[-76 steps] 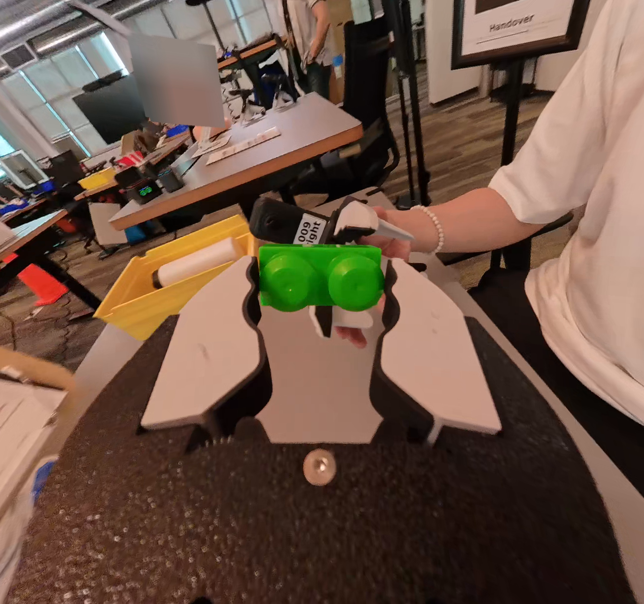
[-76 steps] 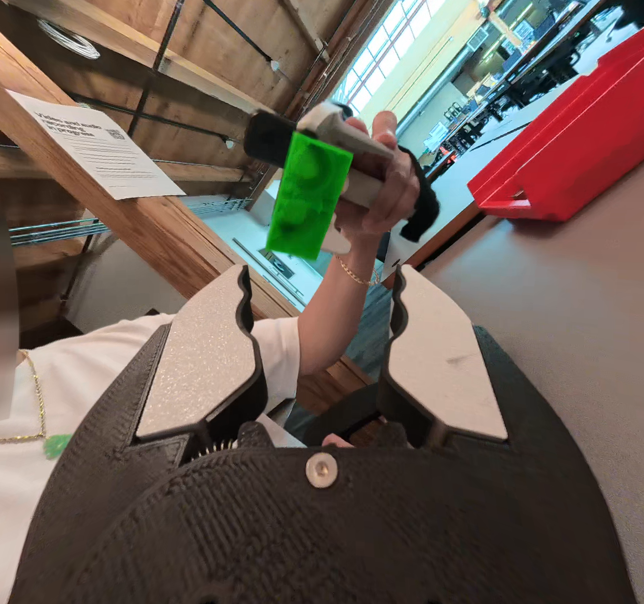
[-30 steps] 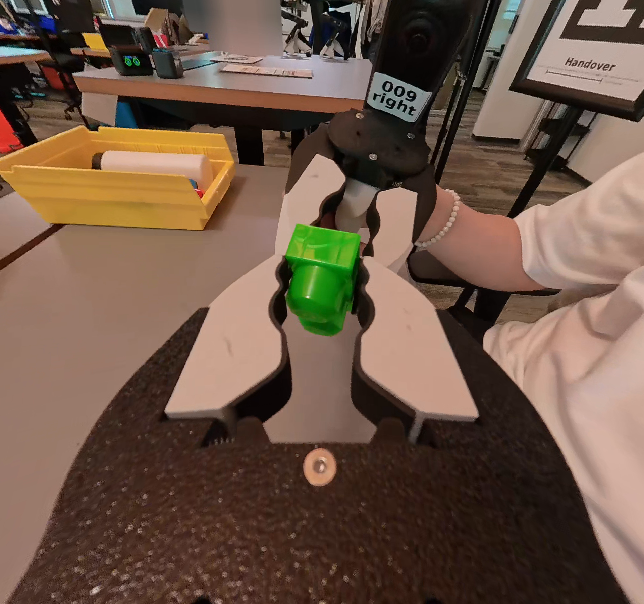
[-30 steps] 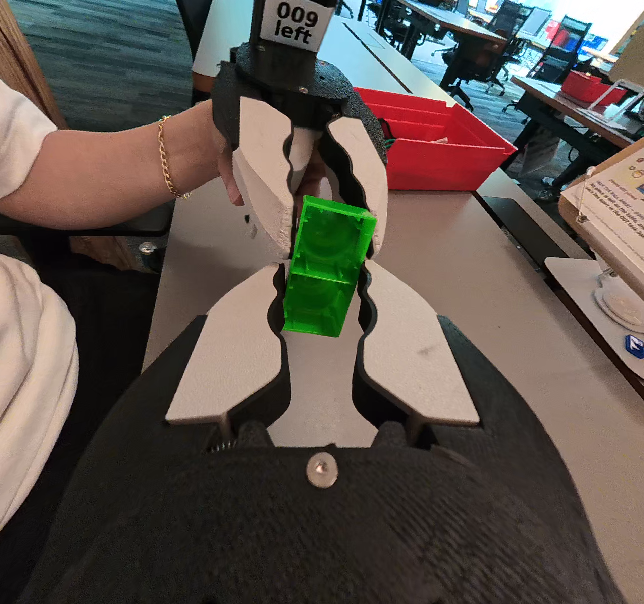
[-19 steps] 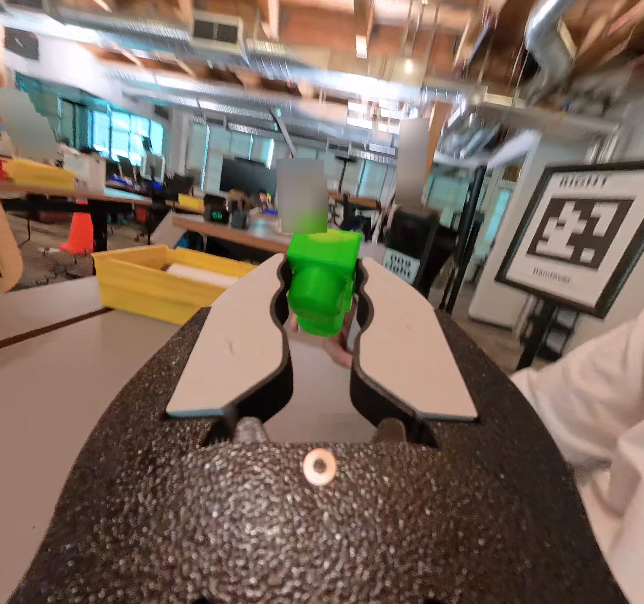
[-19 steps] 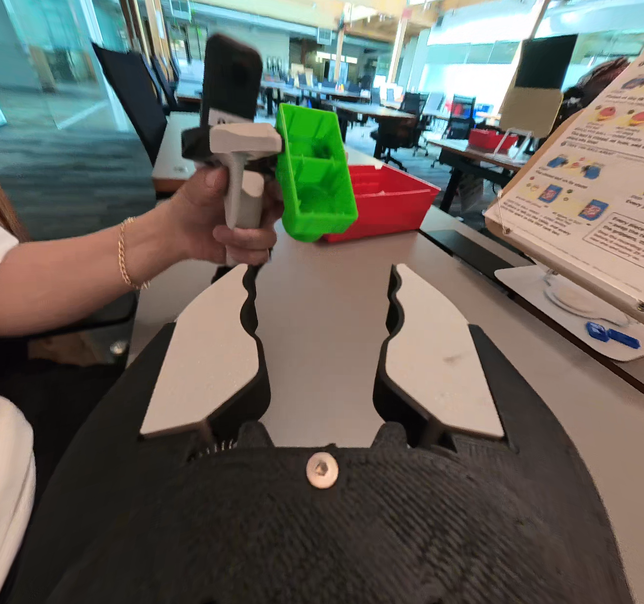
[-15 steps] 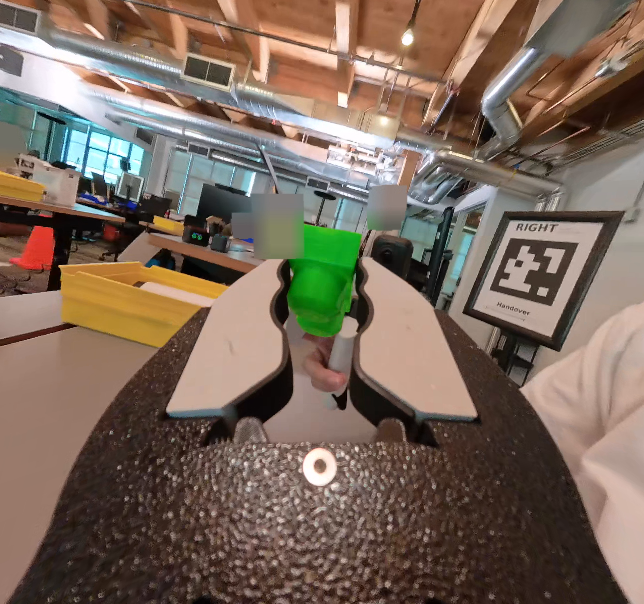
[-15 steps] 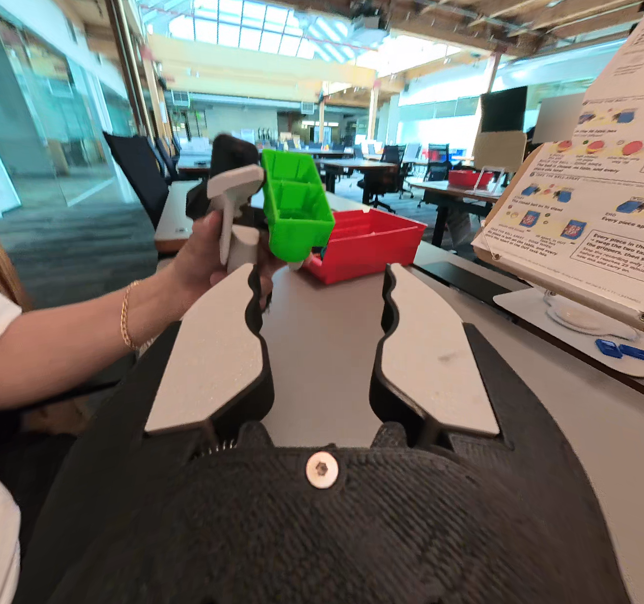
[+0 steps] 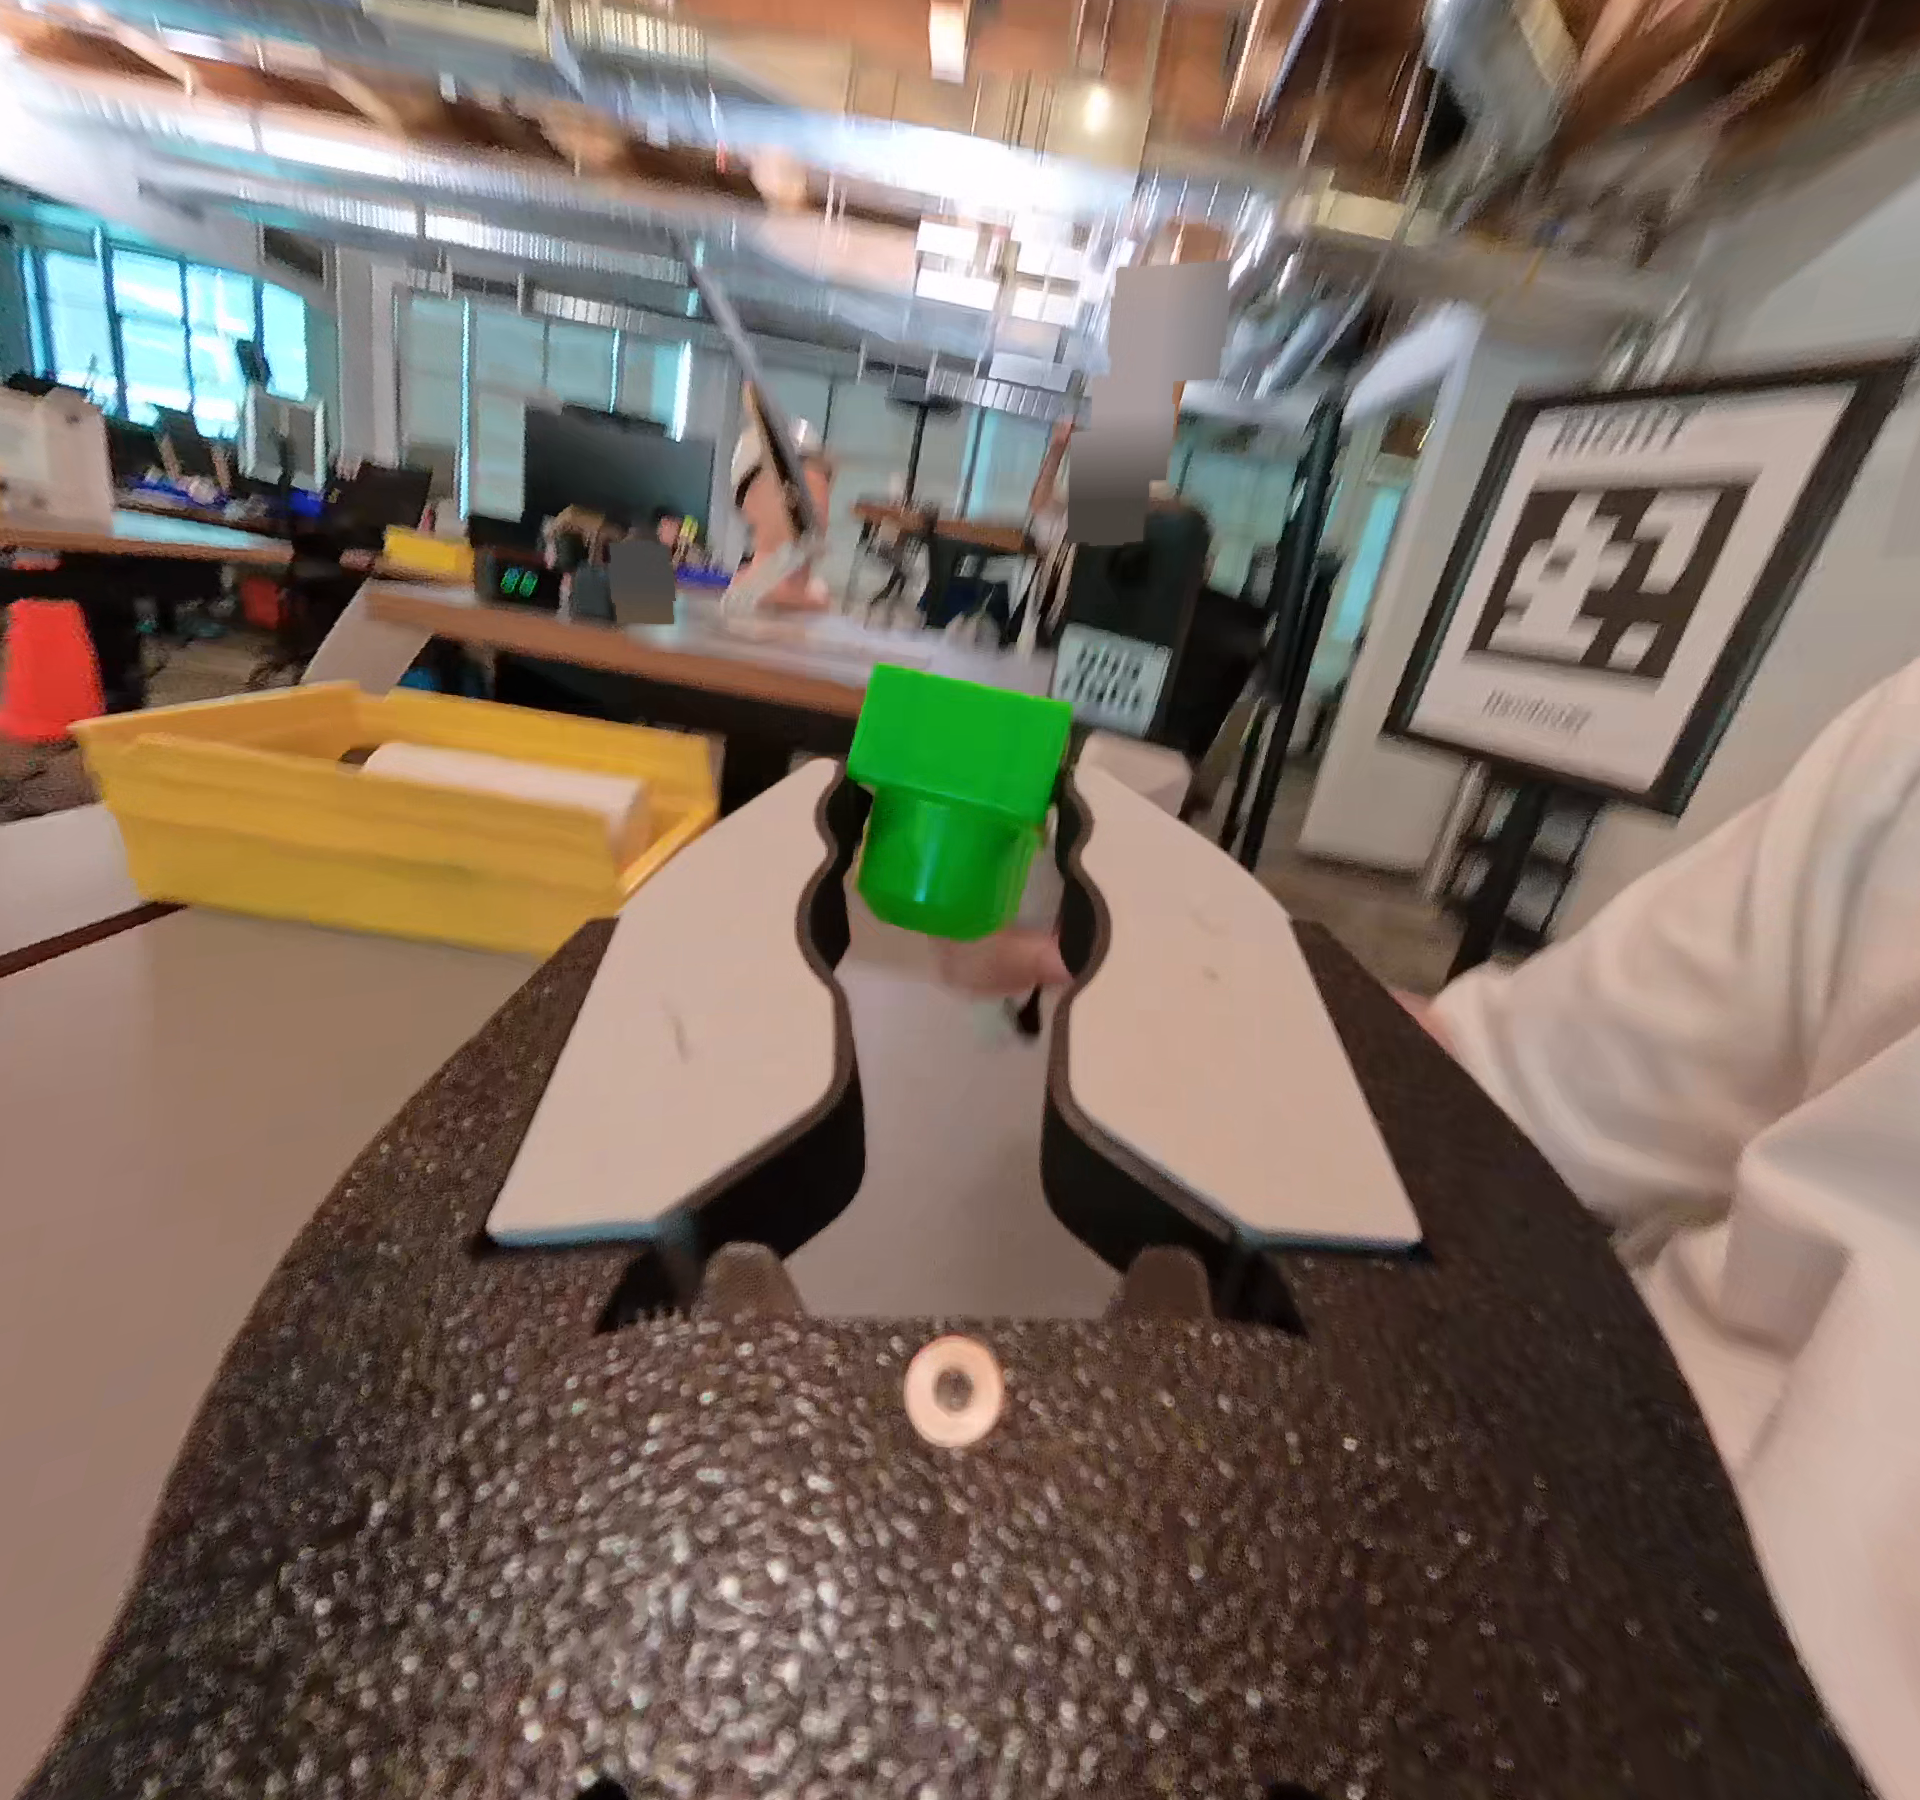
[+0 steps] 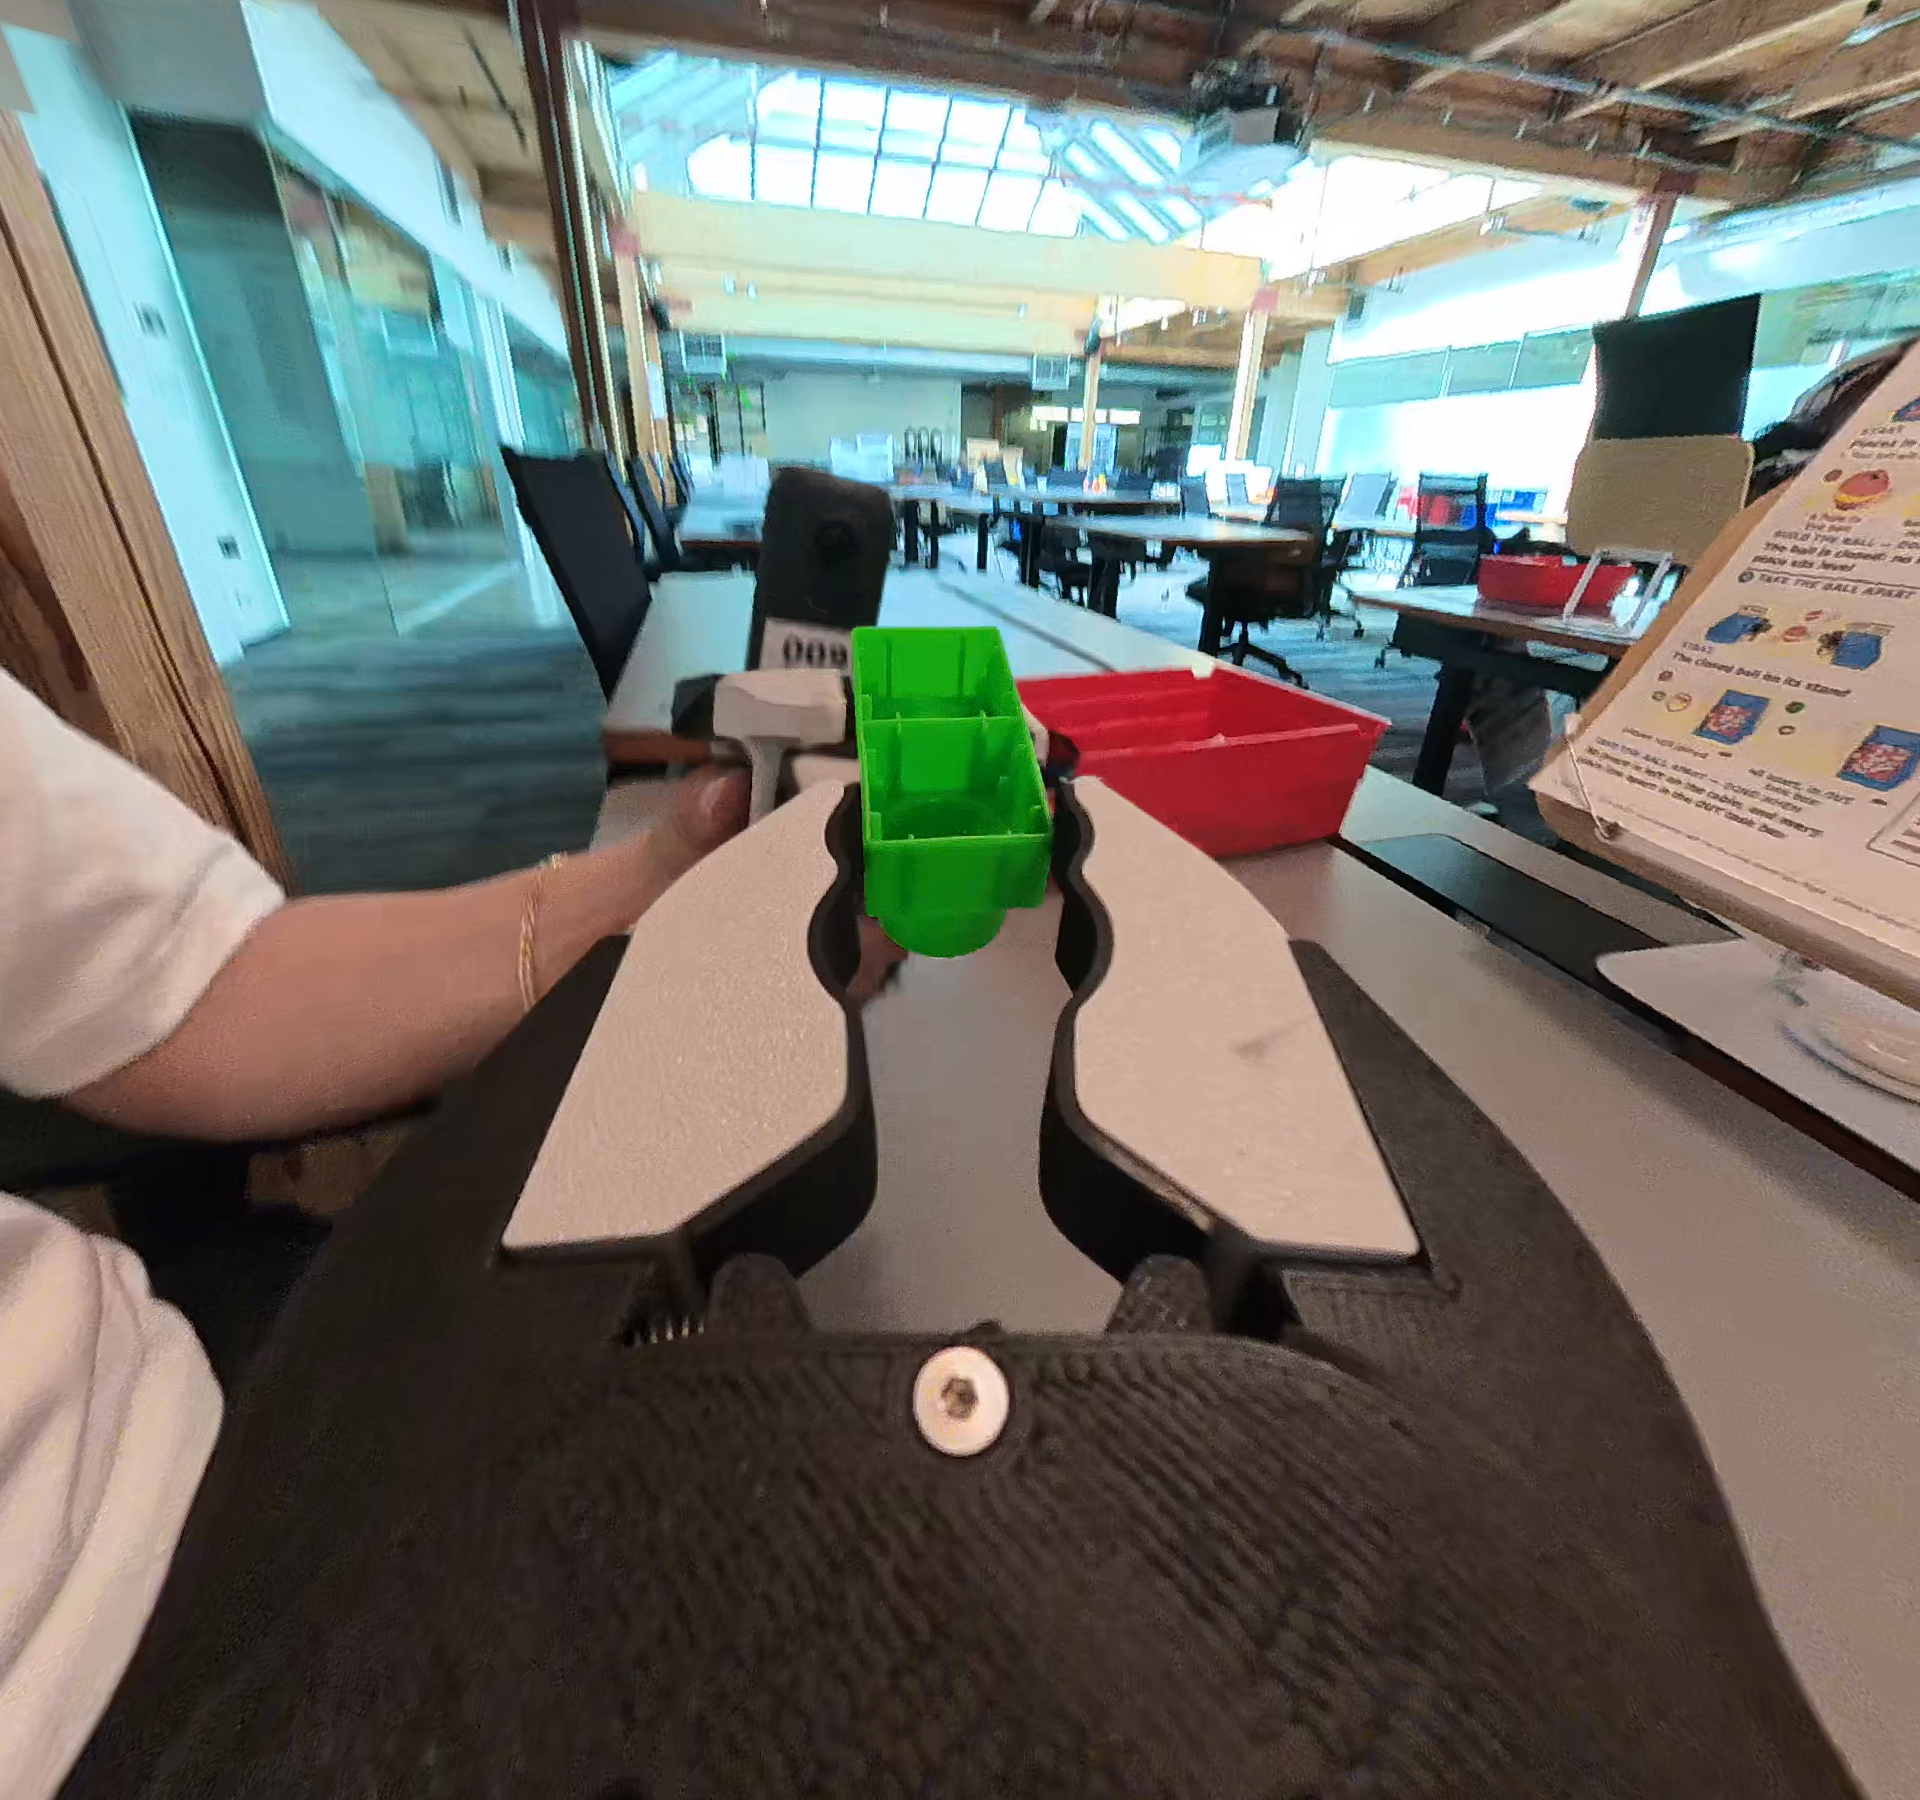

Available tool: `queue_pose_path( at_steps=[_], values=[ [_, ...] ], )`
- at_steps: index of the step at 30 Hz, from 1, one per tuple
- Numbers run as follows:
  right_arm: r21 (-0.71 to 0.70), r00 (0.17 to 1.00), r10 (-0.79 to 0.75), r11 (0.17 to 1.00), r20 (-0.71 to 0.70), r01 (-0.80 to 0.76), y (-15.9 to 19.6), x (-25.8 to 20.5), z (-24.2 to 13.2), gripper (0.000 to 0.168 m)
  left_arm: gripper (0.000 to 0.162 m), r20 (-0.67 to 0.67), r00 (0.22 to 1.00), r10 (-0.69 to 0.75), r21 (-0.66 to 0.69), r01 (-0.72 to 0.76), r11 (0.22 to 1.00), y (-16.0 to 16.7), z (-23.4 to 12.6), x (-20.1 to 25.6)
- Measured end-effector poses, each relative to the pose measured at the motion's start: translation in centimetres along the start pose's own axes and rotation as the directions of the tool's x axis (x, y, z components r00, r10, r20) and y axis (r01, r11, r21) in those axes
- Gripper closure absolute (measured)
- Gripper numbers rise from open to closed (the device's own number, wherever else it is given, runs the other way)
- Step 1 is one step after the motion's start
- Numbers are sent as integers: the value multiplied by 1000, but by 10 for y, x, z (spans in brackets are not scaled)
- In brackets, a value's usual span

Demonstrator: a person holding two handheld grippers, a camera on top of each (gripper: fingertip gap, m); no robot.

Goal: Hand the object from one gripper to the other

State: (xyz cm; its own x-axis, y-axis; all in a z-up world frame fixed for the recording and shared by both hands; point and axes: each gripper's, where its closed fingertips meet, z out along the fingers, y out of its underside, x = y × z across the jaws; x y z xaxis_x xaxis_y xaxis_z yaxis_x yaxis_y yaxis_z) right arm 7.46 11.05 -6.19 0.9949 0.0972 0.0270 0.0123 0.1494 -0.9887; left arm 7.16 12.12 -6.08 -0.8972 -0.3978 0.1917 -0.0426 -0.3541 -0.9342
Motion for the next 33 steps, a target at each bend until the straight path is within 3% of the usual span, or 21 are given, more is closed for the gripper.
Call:
queue_pose_path(
  at_steps=[2,6,8,10,15,18,23,27,33],
  values=[
    [-120,996,-84,990,-26,80,10,4,-5,133,117,52,993,108,-163,-98,982,16,-5,-7],
    [-372,962,-272,892,18,258,45,4,-11,133,103,65,955,289,-452,-230,862,44,-20,-15],
    [-390,959,-277,879,56,276,53,-2,-5,133,105,32,950,311,-538,-246,807,59,-25,-16],
    [-384,962,-259,883,82,270,58,-7,3,133,120,-7,951,308,-556,-260,790,68,-26,-15],
    [-362,977,-197,907,84,214,61,-6,6,133,123,-35,970,240,-499,-225,837,68,-25,-16],
    [-261,984,-173,949,29,175,50,3,6,132,124,-1,989,145,-395,-134,909,59,-20,-22],
    [-72,995,-1,997,-98,-6,33,31,-1,108,125,131,991,40,-229,-9,973,40,-23,-48],
    [-20,993,28,999,-115,-30,36,32,3,107,125,74,997,-28,-98,35,995,27,-16,-43],
    [81,994,69,995,-88,-61,16,21,7,111,125,-27,998,-61,-22,61,998,27,-4,-30]
  ],
)
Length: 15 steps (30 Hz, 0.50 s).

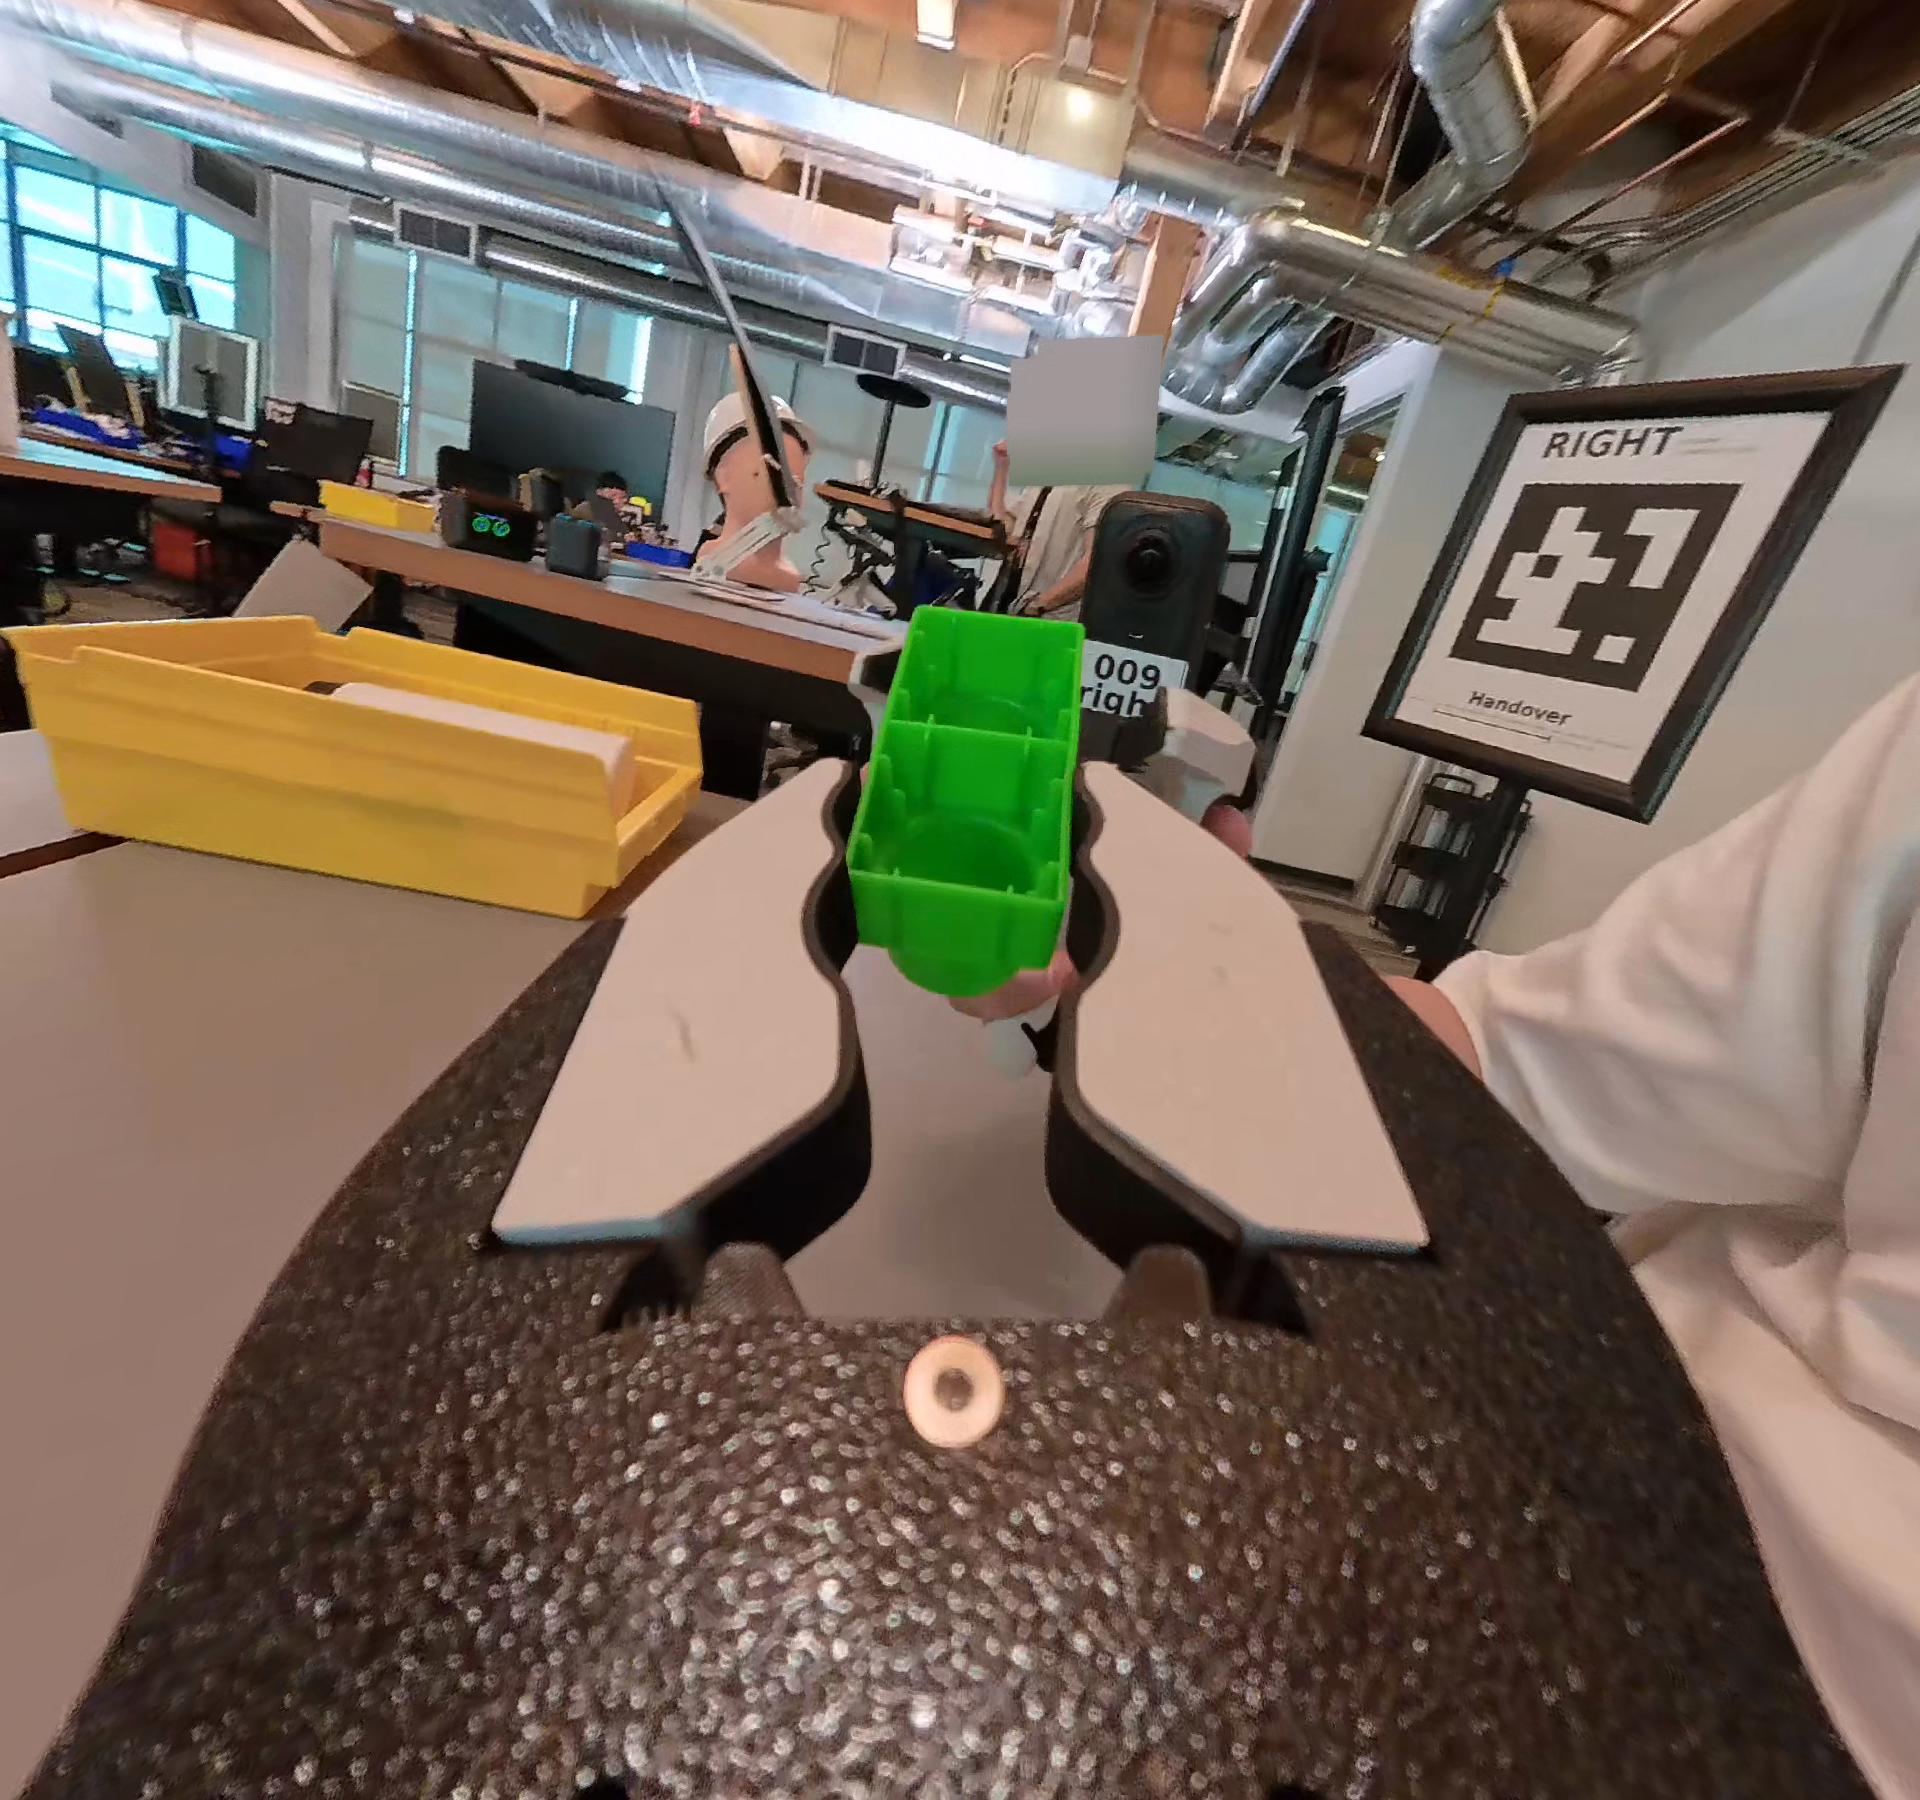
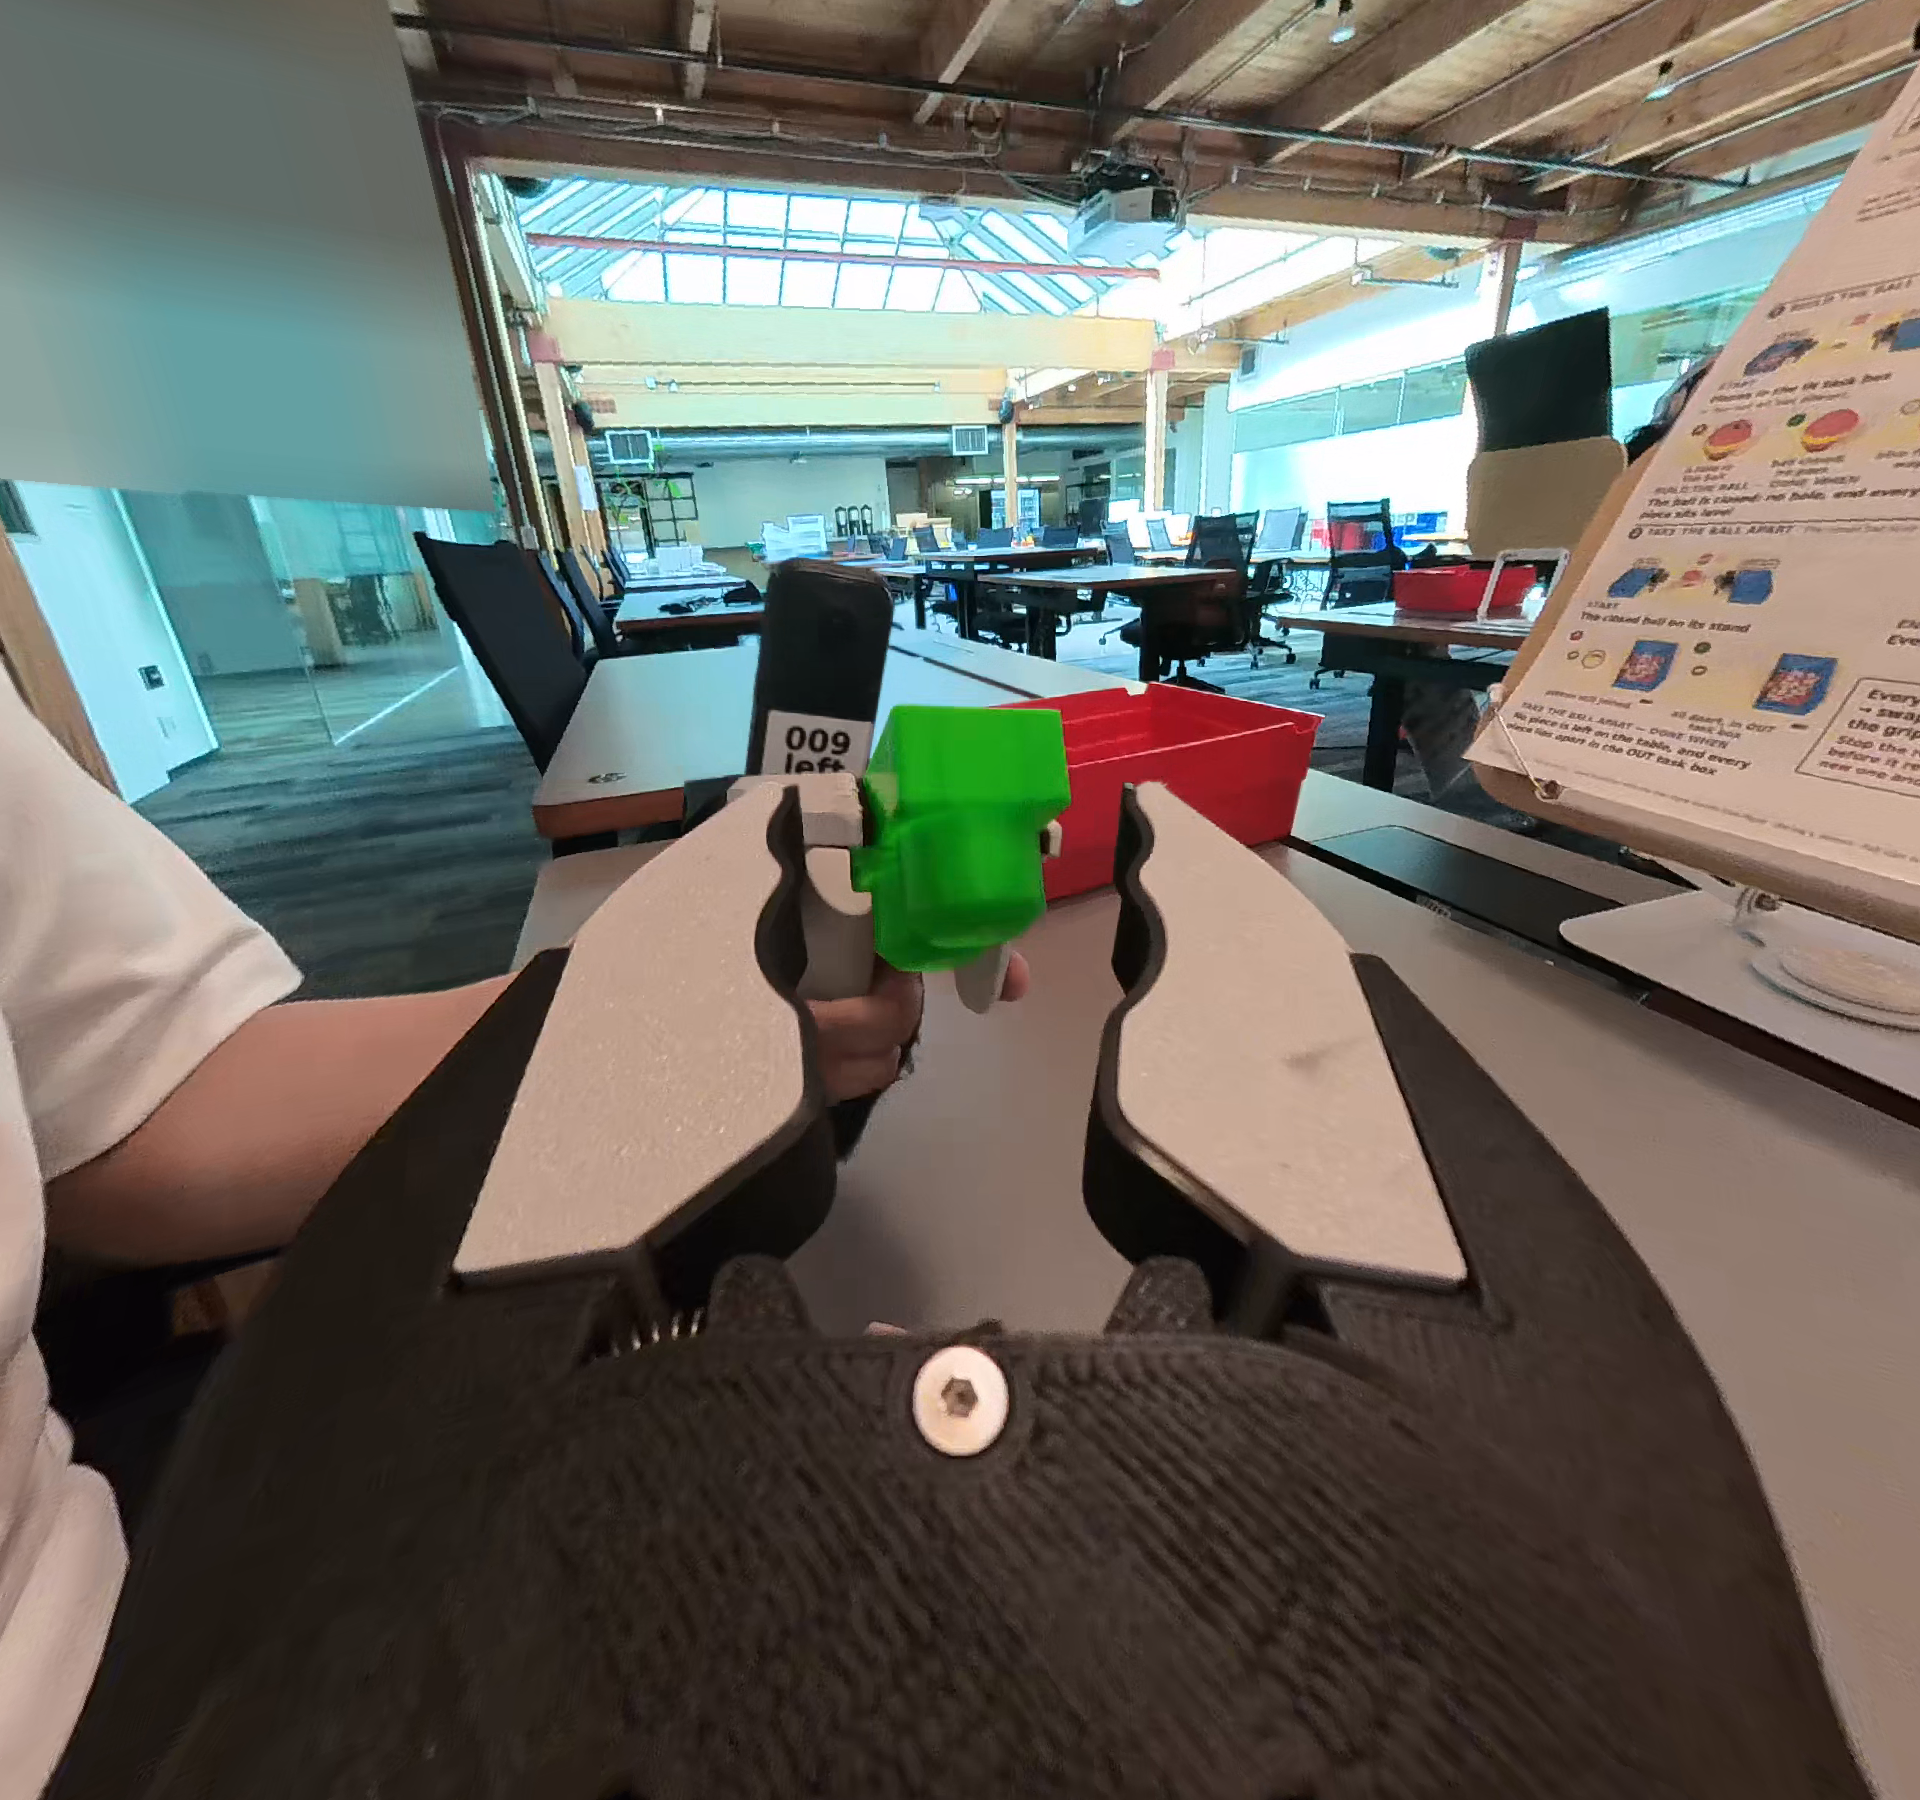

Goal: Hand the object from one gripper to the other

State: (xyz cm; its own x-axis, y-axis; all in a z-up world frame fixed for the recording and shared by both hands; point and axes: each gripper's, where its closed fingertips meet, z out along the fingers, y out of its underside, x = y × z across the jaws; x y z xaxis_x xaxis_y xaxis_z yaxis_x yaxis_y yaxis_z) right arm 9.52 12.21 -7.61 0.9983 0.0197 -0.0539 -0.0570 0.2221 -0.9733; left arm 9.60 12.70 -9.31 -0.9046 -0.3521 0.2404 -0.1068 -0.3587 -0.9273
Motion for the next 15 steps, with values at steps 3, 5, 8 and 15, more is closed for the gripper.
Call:
queue_pose_path(
  at_steps=[3,5,8,15],
  values=[
    [-19,1000,-31,999,-1,31,-1,-6,0,118,125,-38,999,14,8,-14,1000,4,8,9],
    [-48,998,-63,997,-9,63,-1,-6,-2,130,125,-43,998,50,14,-49,999,4,12,14],
    [-101,995,-88,991,39,92,-5,-13,-7,131,124,-63,995,74,-12,-75,997,6,15,22],
    [-477,918,-396,808,-6,346,20,2,-26,132,110,76,945,318,-290,-284,914,16,8,11]
  ],
)
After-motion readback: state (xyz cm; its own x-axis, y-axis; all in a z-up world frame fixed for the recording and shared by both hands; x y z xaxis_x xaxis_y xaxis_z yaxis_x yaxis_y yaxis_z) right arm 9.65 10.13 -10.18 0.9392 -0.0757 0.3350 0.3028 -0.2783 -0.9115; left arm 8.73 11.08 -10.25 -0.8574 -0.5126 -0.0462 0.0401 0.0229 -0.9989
